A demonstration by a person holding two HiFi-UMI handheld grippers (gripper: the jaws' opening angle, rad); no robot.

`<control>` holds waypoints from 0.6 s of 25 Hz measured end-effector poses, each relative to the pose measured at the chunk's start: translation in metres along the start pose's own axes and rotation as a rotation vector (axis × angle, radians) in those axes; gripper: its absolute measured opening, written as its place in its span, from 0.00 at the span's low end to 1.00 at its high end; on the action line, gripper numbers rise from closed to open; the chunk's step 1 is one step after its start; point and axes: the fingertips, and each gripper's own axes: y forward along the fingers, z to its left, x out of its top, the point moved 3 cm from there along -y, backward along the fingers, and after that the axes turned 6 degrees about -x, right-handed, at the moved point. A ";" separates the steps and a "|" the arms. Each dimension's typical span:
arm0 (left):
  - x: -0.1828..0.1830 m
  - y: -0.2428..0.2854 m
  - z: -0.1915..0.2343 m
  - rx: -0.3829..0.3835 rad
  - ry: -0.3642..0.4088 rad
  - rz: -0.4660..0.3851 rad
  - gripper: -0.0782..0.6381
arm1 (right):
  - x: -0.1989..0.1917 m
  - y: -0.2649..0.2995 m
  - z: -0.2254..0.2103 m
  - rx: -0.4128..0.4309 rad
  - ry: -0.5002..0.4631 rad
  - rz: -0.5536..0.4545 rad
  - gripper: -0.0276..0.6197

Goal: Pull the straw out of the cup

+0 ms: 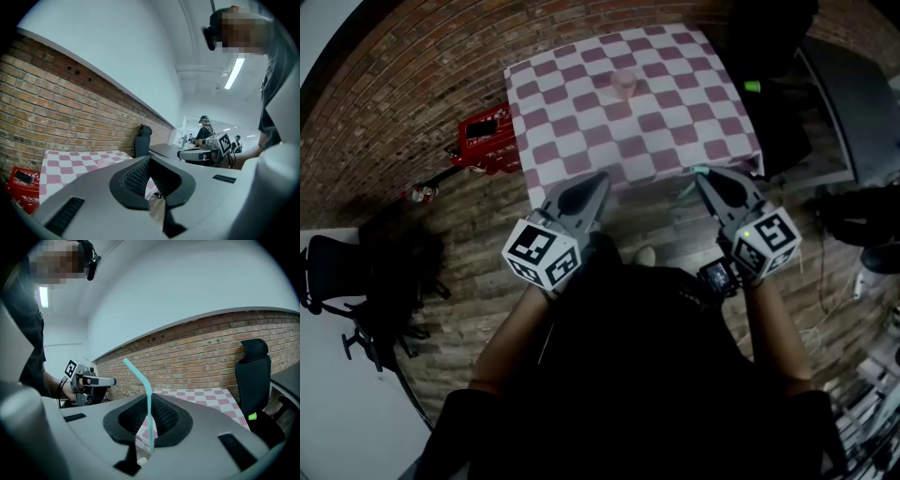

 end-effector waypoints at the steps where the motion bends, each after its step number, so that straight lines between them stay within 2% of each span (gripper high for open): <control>1: -0.002 -0.004 -0.005 0.010 0.001 -0.001 0.12 | -0.003 -0.004 0.004 0.007 0.004 0.001 0.09; 5: -0.010 -0.016 -0.023 0.034 0.000 -0.003 0.12 | -0.015 -0.020 0.018 0.039 0.012 0.030 0.09; 10: -0.017 -0.019 -0.031 0.046 -0.009 0.000 0.12 | -0.014 -0.023 0.032 0.078 0.025 -0.033 0.09; 15: -0.022 -0.019 -0.036 0.040 0.005 0.020 0.13 | -0.020 -0.025 0.048 0.112 0.026 -0.035 0.09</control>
